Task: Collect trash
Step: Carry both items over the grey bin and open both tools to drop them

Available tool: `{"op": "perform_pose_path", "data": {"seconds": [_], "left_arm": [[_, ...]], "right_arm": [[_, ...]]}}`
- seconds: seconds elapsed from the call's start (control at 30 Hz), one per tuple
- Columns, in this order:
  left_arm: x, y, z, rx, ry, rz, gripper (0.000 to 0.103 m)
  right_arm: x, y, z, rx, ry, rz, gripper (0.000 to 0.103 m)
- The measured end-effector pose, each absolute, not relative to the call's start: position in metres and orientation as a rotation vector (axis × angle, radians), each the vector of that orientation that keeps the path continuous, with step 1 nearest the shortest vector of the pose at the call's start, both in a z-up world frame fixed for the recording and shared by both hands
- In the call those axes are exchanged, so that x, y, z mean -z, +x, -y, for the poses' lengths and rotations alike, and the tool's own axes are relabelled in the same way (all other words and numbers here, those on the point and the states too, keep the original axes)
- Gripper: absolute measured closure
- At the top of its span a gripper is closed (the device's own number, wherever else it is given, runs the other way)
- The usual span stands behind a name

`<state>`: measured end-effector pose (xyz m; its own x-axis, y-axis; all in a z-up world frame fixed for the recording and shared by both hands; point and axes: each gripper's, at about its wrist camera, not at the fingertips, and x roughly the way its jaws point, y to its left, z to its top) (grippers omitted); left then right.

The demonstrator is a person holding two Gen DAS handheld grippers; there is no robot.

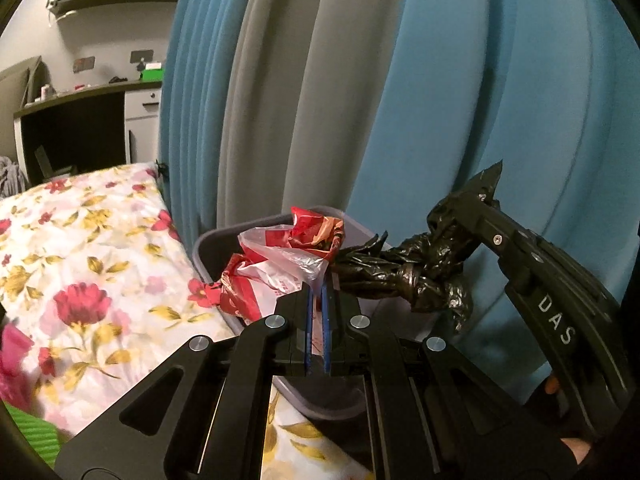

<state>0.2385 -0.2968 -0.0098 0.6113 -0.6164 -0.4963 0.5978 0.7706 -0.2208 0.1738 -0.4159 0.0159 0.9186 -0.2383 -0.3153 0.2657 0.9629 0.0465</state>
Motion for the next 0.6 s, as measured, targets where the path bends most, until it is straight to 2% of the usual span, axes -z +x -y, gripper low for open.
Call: {"op": "perform_pose_path", "data": {"seconds": [0.6], "left_arm": [[0.037,0.265,0.313,0.761,-0.06,-0.685,0.098]], "right_arm": [[0.0,0.198,0.433,0.237,0.109,-0.386,0.101]]}}
